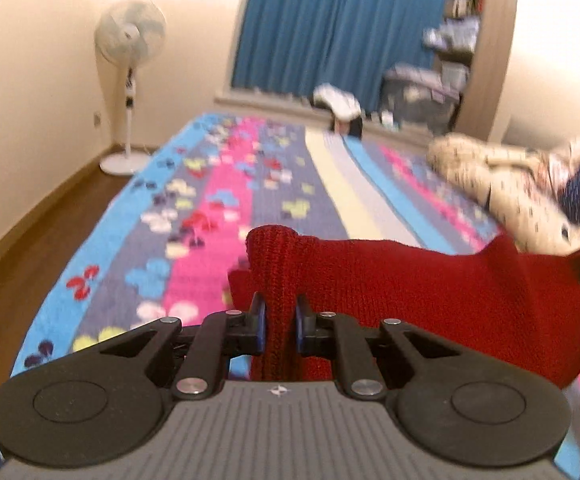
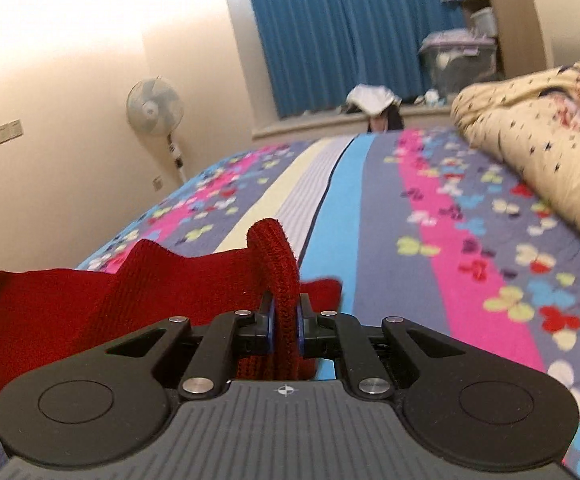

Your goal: Fold small clothes

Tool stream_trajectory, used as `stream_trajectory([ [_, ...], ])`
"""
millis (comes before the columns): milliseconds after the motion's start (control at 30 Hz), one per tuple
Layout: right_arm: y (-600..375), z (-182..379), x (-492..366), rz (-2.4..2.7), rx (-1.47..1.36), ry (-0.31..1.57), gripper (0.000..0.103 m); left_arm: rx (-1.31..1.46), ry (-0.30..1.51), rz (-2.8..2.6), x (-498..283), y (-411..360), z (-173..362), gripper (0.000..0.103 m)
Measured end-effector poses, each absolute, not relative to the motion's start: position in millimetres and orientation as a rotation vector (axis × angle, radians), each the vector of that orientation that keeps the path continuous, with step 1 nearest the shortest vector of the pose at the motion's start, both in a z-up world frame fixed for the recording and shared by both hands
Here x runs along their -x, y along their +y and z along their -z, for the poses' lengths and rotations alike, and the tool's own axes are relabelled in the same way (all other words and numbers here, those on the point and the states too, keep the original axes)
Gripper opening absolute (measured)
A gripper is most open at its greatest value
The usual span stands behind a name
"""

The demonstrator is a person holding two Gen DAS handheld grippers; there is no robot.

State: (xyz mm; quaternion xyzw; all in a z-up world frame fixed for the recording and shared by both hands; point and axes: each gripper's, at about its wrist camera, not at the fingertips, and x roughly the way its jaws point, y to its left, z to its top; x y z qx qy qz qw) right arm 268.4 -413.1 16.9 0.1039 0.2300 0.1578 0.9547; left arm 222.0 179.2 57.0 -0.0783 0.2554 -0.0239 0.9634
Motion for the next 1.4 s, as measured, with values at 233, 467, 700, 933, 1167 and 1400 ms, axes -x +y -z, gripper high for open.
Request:
stream_trajectory([
  [233, -385.6, -15.3, -288.9, -0.235, -0.143, 0.405, 0.010, 0.105, 0.499, -0.014, -252.8, 174.2, -51.0, 0.014],
  [467, -366.8, -0.1, -322.0, -0.191, -0.105, 0.444, 0.010, 0.110, 0.538, -0.052, -292.2, 178.8, -26.8, 0.014],
  [700, -354.9, 14.8, -344.2, -0.174, -0.066, 0.452, 0.010, 0.128, 0.543, -0.078, -320.5, 183.7, -5.3, 0.014],
  [933, -342.7, 22.0, -363.6, -0.138, -0.054, 0.383, 0.010, 0.154, 0.469, -0.125, -335.0, 186.6, 1.6, 0.014],
  [1167, -322.1, 69.8, -408.6, -0.109, 0.007, 0.555, 0.011, 0.055, 0.695, -0.204, -375.0, 182.3, 62.7, 0.014],
  [1400, -308.8, 97.2, -424.6, -0.080, 0.043, 0.641, 0.012, 0.084, 0.692, -0.220, -379.3, 193.0, 67.8, 0.014],
])
